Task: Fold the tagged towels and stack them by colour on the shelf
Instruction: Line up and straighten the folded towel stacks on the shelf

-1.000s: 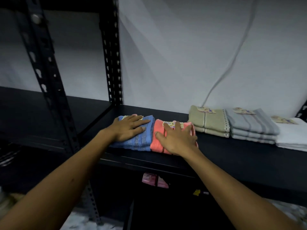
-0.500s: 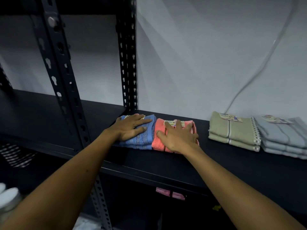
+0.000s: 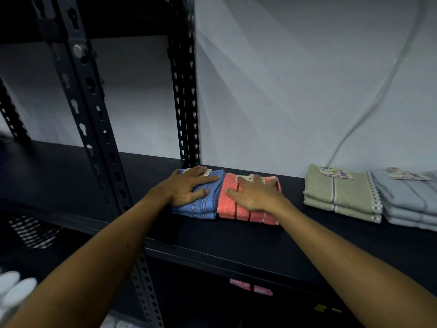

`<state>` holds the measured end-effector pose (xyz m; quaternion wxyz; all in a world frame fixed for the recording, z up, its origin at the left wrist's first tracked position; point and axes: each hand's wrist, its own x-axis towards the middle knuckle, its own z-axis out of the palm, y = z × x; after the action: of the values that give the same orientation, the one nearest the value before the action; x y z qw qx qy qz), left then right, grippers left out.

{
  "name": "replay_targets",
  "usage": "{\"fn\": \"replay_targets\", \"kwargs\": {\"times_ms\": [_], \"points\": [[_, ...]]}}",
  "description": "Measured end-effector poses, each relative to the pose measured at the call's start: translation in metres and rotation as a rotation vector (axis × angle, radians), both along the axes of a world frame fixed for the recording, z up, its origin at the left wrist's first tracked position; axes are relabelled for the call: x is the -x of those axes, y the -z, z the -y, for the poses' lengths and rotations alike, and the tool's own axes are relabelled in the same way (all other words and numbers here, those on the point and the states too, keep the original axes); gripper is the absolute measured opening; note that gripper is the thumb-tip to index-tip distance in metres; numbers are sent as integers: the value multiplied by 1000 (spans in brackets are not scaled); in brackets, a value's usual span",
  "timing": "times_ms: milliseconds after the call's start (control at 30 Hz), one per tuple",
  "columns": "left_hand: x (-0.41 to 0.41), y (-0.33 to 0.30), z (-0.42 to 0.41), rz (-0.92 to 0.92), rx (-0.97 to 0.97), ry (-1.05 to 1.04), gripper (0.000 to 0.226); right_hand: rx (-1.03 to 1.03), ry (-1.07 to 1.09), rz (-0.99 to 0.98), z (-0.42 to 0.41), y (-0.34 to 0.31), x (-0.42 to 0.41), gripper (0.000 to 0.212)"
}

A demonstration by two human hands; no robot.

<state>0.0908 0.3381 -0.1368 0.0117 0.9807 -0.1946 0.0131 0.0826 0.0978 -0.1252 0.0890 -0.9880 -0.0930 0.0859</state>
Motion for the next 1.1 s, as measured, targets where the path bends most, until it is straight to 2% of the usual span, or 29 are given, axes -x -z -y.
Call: {"fn": "replay_targets", "kwargs": {"times_ms": [100,167,233,267,333,400,500,633,1100], "points": [[7,-2,5,198,-41,-6,73,-39,-39,53,16,-12,-7,81],[15,-3,14,293,39,-144,73,-90,-54,127,28,-13,-6,73],[21,0,25,223,202,-304,65,-86,-135,190,35,-8,-5,67],[23,3,28,149,223,-342,60,-80,-170,186,37,-5,-2,68],[27,11,32,18,163,-361,58,-67,-200,122,35,6,-3,70],[27,13,28,-35,144,-363,59,-53,-201,78,32,13,-4,71],[24,10,23,-47,154,-365,60,-31,-207,82,28,15,-1,74],[20,12,18,-51,163,-357,80,-8,-203,89,23,15,0,75],[18,8,14,-77,181,-327,98,-57,-148,36,15,11,8,77]]}}
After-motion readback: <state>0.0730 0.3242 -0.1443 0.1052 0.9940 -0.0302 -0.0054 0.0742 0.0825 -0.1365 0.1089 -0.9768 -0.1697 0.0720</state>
